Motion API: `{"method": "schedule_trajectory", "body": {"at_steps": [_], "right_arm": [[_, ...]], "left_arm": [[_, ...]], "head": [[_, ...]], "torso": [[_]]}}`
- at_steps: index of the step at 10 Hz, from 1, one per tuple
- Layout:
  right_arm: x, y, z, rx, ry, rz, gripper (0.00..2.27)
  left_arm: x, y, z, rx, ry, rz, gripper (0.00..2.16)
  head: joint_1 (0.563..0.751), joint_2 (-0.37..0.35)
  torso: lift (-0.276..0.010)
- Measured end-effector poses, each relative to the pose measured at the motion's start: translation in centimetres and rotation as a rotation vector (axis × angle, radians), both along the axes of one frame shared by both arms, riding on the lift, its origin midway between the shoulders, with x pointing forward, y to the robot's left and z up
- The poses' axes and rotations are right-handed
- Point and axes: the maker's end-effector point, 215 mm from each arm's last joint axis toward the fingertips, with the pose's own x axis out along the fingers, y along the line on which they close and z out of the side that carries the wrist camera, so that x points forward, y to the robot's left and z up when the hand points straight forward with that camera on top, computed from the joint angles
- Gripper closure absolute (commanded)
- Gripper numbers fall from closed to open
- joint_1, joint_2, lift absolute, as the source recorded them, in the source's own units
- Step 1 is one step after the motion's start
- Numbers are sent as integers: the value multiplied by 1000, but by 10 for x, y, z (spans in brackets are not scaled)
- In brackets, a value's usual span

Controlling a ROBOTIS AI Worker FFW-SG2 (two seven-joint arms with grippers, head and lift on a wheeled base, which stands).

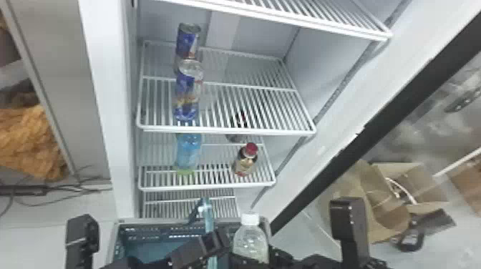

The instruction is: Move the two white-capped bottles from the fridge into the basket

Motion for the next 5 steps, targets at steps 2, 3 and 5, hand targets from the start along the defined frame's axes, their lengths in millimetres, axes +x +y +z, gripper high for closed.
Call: {"method": "schedule_trajectory", "body": {"at_steps": [2,3,5], "right_arm": [[2,5,-7,19,9,11,710],[6,6,-8,29,4,12,576],[12,5,-9,32,-11,7,565]], "left_arm": [[0,1,0,1,1,2,1185],[0,1,0,0,1,2,1185],[1,1,-1,0,2,4,1185]], "head": [[695,-350],[695,-350],[695,-350]], "torso": [[0],[0],[0]]}}
